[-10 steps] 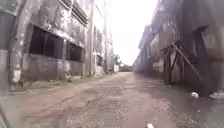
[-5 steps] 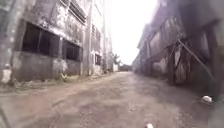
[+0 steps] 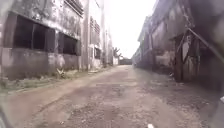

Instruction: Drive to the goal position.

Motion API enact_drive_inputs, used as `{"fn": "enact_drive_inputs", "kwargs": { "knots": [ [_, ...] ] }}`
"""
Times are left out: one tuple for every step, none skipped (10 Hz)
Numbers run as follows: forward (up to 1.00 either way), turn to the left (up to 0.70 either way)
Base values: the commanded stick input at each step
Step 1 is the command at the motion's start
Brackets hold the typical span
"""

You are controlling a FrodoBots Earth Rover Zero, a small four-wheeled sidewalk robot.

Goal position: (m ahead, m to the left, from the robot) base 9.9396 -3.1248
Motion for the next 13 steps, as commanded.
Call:
{"fn": "enact_drive_inputs", "kwargs": {
  "knots": [
    [0.70,0.00],
    [0.70,0.00],
    [0.70,0.00],
    [0.70,0.00],
    [0.70,0.00],
    [0.70,0.00],
    [0.70,0.00],
    [0.70,0.00],
    [0.70,0.00],
    [0.70,0.00],
    [0.70,0.00],
    [0.70,0.00],
    [0.70,0.00]
  ]
}}
